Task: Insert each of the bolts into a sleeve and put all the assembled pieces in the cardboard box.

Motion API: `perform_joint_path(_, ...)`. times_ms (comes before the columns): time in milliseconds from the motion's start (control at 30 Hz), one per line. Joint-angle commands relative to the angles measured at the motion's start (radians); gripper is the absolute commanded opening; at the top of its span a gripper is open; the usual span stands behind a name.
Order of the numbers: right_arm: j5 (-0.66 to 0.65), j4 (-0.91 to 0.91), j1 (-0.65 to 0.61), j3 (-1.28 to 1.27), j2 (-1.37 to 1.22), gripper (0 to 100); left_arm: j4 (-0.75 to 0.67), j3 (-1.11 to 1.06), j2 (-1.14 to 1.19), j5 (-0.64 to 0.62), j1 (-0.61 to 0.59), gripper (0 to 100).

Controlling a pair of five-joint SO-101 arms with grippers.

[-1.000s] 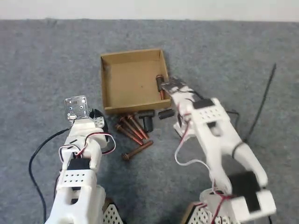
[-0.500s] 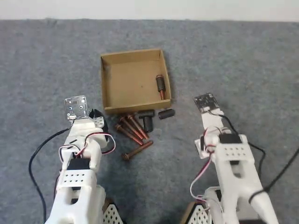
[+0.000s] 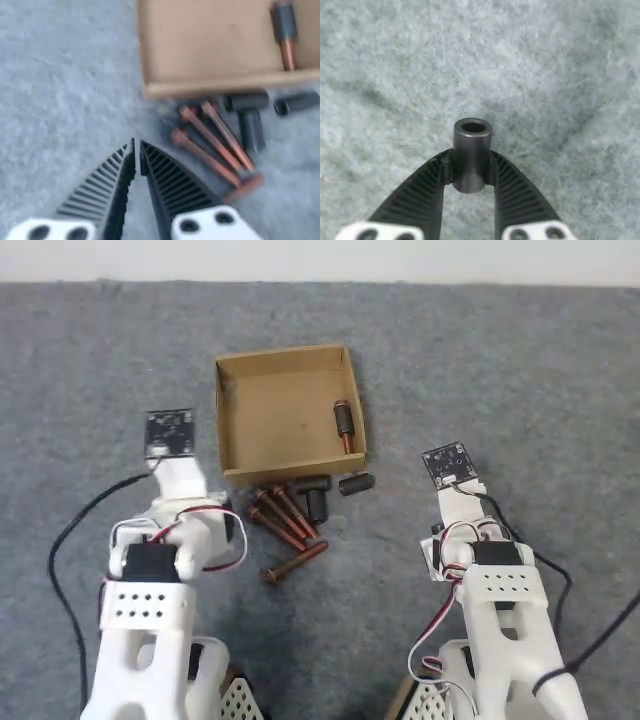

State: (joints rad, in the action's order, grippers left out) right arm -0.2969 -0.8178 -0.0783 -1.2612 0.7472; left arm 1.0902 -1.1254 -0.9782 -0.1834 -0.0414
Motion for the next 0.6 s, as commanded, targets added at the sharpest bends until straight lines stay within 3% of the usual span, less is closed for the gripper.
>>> perform_joint_path(0,0.000,0.015,0.012,0.008,0.039,0.6,0.061,0.068,-0.029,0.008,0.121,1)
perform_joint_path(167,0.000,0.015,0.012,0.008,0.039,0.6,0.037,0.004,-0.028,0.000,0.311,1)
perform_joint_path(300,0.000,0.015,0.012,0.008,0.039,0.6,0.003,-0.062,-0.028,-0.094,0.440,1)
perform_joint_path(567,0.000,0.016,0.010,0.008,0.039,0.6,0.011,-0.105,0.052,-0.100,0.486,1)
